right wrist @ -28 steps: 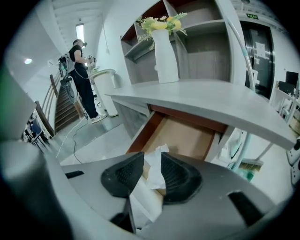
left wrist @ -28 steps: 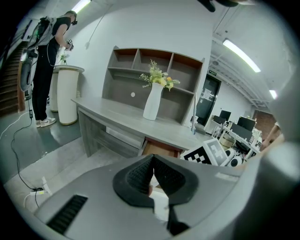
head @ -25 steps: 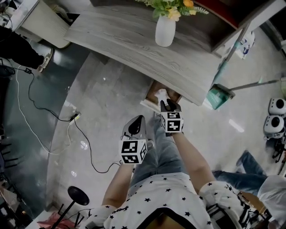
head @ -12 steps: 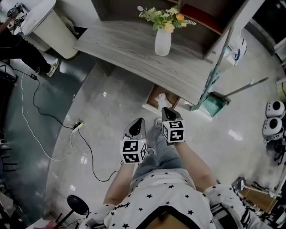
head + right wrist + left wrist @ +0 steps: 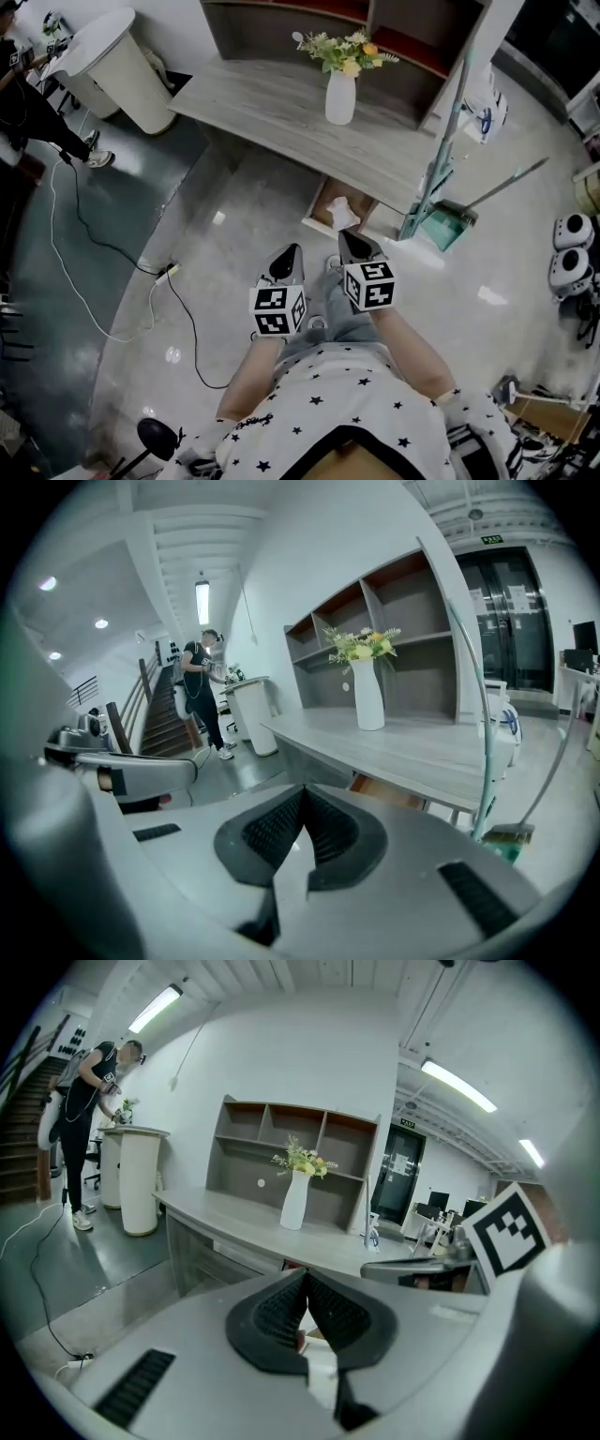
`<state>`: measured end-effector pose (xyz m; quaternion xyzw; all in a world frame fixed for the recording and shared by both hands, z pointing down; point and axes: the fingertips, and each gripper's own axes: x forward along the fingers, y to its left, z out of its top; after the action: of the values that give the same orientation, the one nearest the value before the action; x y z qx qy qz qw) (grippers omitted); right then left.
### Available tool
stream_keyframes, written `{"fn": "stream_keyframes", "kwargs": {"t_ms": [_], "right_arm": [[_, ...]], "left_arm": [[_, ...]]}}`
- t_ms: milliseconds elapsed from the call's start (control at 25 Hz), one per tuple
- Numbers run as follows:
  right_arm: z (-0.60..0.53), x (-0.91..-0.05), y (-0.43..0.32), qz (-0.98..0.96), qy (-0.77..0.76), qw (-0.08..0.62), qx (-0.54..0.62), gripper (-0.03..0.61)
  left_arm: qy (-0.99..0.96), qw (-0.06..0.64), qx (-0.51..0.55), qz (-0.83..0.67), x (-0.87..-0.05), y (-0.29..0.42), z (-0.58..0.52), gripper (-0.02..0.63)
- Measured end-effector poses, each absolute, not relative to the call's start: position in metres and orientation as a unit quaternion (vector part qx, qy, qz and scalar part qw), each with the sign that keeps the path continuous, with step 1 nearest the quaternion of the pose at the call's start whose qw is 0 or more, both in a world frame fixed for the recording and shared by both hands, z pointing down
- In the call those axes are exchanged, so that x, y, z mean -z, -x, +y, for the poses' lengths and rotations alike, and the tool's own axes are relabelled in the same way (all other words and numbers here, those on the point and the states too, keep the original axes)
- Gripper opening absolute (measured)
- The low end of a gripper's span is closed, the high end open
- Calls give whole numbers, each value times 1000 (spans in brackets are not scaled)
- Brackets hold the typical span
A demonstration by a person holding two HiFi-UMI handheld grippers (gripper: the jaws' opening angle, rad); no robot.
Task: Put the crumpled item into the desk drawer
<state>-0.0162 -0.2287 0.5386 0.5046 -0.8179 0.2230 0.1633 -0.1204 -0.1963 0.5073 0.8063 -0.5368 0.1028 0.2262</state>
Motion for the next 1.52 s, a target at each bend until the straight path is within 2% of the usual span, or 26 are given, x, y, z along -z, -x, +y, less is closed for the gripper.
{"fn": "stream_keyframes", "kwargs": {"t_ms": [680, 1520], "right_arm": [[-162, -471, 31, -845, -489, 113, -186, -6], [-140, -456, 25, -851, -486, 89, -179, -8]], "left_arm": [[-819, 199, -82, -532, -467, 137, -142, 12], [-821, 194, -80, -530, -463, 130, -121, 12]]}}
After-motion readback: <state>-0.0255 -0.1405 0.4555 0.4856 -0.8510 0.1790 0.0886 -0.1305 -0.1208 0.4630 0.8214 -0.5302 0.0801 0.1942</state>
